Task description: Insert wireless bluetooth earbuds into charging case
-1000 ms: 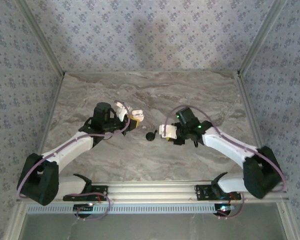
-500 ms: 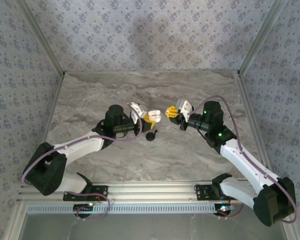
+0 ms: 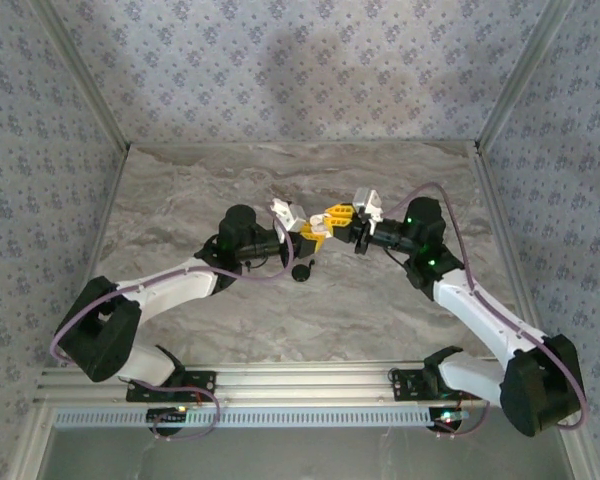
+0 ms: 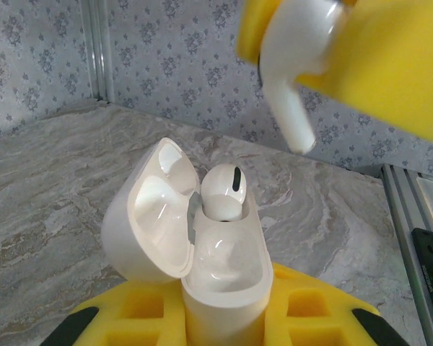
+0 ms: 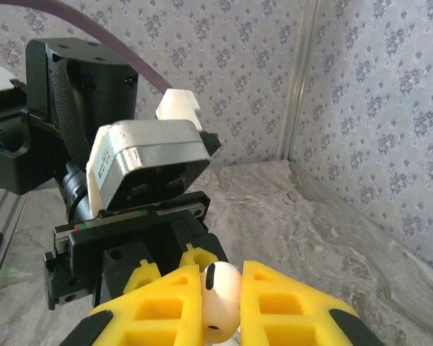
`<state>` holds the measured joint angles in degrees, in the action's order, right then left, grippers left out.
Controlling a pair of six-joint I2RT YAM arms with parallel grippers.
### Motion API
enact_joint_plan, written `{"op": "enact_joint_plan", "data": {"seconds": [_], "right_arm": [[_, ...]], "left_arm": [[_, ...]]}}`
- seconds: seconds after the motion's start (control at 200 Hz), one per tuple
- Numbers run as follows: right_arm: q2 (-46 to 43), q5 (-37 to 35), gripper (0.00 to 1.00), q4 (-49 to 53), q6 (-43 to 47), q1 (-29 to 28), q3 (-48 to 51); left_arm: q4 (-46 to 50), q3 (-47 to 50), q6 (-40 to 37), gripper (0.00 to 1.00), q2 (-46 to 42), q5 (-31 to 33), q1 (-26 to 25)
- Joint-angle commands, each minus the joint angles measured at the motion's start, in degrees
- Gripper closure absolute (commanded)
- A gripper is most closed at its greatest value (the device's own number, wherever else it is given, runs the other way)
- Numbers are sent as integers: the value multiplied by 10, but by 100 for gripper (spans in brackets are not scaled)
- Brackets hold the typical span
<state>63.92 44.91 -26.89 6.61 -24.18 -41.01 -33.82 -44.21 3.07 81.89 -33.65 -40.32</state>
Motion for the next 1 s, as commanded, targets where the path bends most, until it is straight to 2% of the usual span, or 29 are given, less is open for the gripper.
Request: {"op": "enact_joint_plan", "data": {"seconds": [0.0, 0.635, 0.994], "right_arm": [[6, 12, 86, -13, -2, -7, -14], [47, -7, 86, -11, 24, -33, -21], [27, -13, 85, 28, 43, -32, 0]], "left_arm": [[-35, -20, 4, 88, 6, -11, -6], [-51, -22, 10, 88, -1, -11, -12], [-50, -18, 5, 88, -15, 2, -12]]}}
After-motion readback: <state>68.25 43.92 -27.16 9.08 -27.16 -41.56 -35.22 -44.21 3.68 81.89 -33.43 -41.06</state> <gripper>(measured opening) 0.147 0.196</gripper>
